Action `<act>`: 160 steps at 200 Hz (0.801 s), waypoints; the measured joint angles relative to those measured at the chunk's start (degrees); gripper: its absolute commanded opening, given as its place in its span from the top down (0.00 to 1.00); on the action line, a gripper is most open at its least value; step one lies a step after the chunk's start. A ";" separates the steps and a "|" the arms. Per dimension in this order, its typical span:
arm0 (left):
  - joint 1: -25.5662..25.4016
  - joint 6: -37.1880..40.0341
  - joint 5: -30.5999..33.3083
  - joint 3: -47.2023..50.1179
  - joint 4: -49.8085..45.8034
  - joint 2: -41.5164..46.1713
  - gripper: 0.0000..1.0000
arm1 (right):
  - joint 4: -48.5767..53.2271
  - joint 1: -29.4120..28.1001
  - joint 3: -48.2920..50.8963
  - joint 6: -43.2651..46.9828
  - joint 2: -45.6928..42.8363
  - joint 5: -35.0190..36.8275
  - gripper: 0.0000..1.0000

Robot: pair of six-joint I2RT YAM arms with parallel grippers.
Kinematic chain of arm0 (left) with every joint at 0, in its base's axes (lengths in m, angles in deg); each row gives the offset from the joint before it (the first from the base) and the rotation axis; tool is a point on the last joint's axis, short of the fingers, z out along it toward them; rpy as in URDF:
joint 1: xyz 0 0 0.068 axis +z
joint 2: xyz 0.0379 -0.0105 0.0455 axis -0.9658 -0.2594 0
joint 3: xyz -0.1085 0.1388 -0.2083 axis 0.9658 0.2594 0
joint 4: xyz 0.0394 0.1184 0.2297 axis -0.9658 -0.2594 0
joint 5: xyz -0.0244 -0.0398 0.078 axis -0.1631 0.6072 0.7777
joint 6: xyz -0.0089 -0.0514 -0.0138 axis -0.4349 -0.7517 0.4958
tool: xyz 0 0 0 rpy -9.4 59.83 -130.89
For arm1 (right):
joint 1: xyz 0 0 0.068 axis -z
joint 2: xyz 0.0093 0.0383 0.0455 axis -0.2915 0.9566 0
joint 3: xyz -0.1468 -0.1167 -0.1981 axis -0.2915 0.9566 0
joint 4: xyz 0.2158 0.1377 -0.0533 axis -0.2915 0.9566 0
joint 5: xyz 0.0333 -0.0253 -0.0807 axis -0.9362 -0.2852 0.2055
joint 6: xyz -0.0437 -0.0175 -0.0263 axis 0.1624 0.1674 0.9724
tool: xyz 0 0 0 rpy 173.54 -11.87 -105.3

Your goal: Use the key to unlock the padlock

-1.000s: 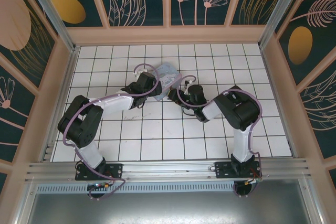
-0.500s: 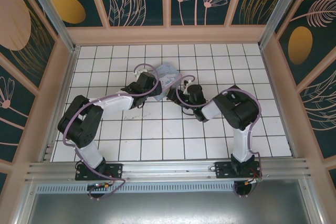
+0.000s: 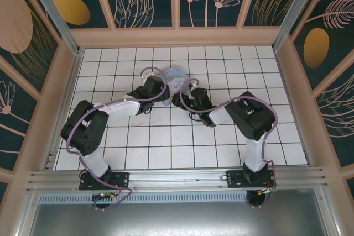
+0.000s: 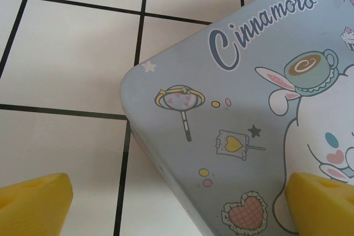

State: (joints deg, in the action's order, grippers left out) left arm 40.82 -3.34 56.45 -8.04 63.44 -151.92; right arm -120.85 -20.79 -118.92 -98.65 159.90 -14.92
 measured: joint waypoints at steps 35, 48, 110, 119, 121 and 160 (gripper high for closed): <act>0.02 -0.02 -0.04 0.22 0.39 0.00 0.01 | -1.33 0.09 0.20 0.09 0.90 -0.13 0.58; 0.00 -0.11 -0.04 0.26 0.46 0.00 0.01 | -1.99 0.26 0.48 -0.24 1.27 -0.15 0.66; 0.00 -0.22 -0.07 0.35 0.63 0.00 0.01 | -3.87 0.68 3.06 -2.62 1.46 -0.42 0.90; 0.00 -0.22 -0.07 0.35 0.63 0.00 0.02 | -4.17 0.85 3.37 -2.89 1.46 -0.46 0.92; 0.00 -0.22 -0.07 0.35 0.63 0.00 0.01 | -4.26 0.90 3.43 -3.06 1.46 -0.46 0.93; 0.00 -0.22 -0.07 0.44 0.87 -0.04 0.01 | -6.10 1.29 4.79 -4.72 1.46 -0.63 1.00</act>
State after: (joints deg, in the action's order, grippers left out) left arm 40.82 -3.56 56.39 -7.60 64.31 -151.96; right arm -126.95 -19.50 -114.14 -103.37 161.36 -15.56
